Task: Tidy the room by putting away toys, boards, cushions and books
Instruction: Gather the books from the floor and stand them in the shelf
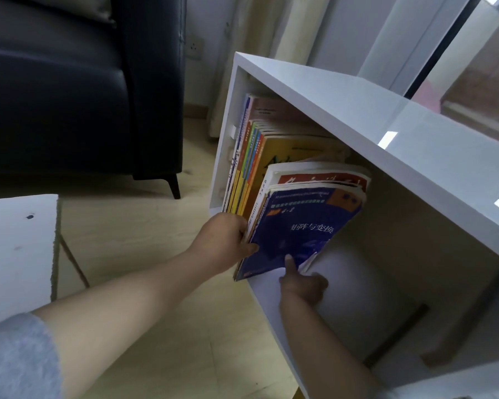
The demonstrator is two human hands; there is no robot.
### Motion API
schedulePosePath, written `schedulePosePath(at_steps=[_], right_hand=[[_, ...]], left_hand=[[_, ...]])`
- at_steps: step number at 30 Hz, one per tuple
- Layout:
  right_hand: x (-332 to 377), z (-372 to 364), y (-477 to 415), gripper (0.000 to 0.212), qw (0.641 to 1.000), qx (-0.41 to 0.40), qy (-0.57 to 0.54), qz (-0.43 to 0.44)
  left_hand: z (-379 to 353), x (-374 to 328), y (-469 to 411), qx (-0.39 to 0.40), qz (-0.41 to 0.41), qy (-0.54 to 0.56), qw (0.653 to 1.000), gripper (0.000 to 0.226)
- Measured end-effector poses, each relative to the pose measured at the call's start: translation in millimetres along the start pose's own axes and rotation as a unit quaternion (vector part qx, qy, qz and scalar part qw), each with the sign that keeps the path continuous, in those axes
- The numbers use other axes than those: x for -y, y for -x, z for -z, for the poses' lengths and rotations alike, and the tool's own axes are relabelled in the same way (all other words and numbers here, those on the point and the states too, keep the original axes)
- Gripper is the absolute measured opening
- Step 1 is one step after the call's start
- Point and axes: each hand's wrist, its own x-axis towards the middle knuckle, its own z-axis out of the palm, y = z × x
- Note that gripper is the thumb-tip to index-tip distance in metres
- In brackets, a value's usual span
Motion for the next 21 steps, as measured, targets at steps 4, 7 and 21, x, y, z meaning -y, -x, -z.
schedulePosePath(at_steps=[4,7,21], right_hand=[[-6,-17,5,0.032,0.992,0.103,-0.070,0.003],[-4,-21,4,0.045,0.988,0.110,-0.096,0.052],[12,-30,-16,0.069,0.967,0.181,-0.165,0.065]], left_hand=[[-2,4,-2,-0.016,-0.005,-0.005,1.000,0.027],[-5,7,-6,-0.031,-0.007,0.000,0.999,0.023],[-11,2,-36,-0.043,-0.002,0.027,0.999,0.027]])
